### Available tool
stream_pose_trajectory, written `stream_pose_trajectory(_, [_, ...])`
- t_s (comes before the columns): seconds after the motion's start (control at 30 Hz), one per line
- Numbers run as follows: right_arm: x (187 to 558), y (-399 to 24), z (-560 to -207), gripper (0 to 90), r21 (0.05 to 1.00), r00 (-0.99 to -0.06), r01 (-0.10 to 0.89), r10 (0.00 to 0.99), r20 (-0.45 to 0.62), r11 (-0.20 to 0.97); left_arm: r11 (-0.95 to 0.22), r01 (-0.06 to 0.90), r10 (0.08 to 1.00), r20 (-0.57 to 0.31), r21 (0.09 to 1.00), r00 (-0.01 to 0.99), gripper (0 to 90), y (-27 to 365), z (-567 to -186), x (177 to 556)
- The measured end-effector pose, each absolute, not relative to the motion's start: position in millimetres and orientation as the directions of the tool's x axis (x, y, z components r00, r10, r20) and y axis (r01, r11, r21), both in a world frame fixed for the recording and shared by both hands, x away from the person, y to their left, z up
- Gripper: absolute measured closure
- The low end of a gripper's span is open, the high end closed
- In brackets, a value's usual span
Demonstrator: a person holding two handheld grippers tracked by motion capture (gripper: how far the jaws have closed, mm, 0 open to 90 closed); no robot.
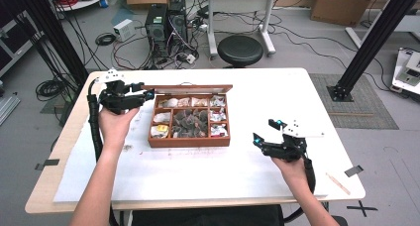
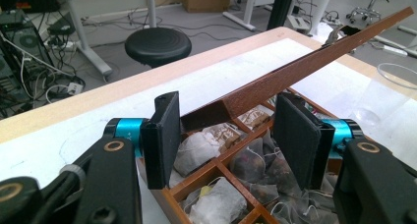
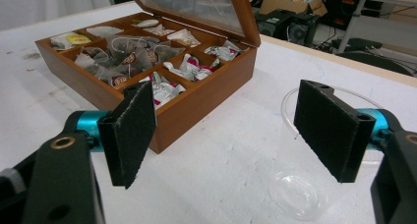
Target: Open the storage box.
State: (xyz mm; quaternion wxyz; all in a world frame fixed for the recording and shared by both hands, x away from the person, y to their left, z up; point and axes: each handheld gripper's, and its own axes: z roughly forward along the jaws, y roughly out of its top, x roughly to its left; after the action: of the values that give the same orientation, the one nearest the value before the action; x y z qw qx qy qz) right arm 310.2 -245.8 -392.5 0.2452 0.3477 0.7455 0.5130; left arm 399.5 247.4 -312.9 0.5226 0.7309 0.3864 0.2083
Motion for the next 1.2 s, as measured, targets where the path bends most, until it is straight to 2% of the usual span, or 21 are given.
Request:
stream_pose_trajectory(0.23, [310.5, -244.8, -392.6, 24.3, 0.935, -0.640, 0.265, 0.768, -0.011, 0.234, -0.178, 0.343, 0.790, -0.074, 0.923, 0.609, 44.8, 245.1, -304.7, 406.3])
stream_pose_trajectory(1.2, [307.9, -244.6, -393.2, 24.7, 0.935, -0.636, 0.259, 0.772, -0.024, 0.242, -0.074, 0.353, 0.795, -0.158, 0.933, 0.586, 44.5, 248.5, -299.0, 432.2])
